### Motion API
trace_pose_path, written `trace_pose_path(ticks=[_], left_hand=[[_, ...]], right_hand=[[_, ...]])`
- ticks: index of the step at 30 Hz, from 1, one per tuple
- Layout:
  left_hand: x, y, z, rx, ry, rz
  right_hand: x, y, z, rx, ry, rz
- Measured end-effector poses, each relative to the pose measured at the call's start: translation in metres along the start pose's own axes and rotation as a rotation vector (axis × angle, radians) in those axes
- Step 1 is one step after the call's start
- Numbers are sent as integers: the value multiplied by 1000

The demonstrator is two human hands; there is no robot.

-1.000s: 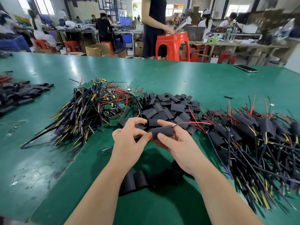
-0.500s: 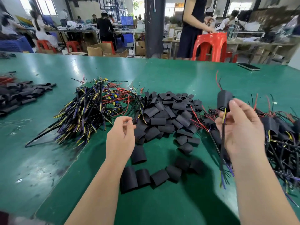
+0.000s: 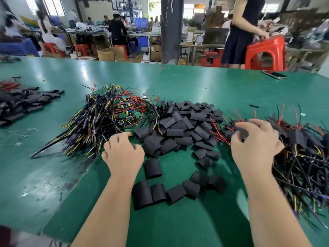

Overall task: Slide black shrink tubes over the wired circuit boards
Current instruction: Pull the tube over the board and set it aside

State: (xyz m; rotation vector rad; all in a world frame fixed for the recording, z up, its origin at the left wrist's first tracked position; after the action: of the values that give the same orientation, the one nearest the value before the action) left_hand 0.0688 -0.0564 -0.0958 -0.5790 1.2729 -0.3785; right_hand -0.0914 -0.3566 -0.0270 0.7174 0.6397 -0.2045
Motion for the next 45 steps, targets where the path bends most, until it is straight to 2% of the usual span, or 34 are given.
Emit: trace_pose_path(ticks=[4, 6, 10, 12, 14, 17, 20, 22, 30, 34, 37, 39, 42, 45], left_hand=[[19, 2, 1, 4, 164, 159], [21, -2, 1, 65, 166, 208], [-10, -18, -2, 125, -139, 60], [-17, -38, -3, 227, -196, -9], [-8, -62, 1, 322, -122, 36], [14, -89, 17, 396, -10, 225], [37, -91, 33, 387, 90, 396], [45, -84, 42, 333, 113, 404], [28, -62, 53, 201, -18, 71], [-10, -66, 55, 158, -163, -377], [-45, -78, 52, 194, -226, -749], [-64, -86, 46, 249, -257, -875], [-76, -101, 27, 350, -173, -894], [-63, -121, -4, 506, 121, -829]], right_hand=[[21, 21, -13, -94, 99, 57], [31, 28, -20, -130, 148, 54], [41, 35, -27, -170, 193, 70], [43, 40, -30, -201, 206, 80], [46, 44, -32, -225, 223, 88], [49, 47, -34, -250, 261, 96], [51, 47, -35, -249, 294, 103], [52, 48, -35, -256, 313, 105], [55, 54, -39, -284, 358, 133], [56, 53, -39, -266, 378, 173], [55, 54, -39, -246, 393, 263], [54, 55, -39, -211, 408, 339], [61, 51, -41, -66, 482, 506], [74, 52, -51, 248, 600, 979]])
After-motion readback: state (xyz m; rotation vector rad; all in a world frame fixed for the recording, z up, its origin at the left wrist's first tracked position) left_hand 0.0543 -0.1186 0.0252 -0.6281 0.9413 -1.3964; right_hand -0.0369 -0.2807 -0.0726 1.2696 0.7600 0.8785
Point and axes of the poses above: each hand's wrist, its own z-axis towards the middle knuckle, its own x-axis out of the palm, y = z × x, the point moved 8 cm from there along z, towards the middle knuckle, and after that the axes turned 5 degrees about -x, right-handed, at the moved point
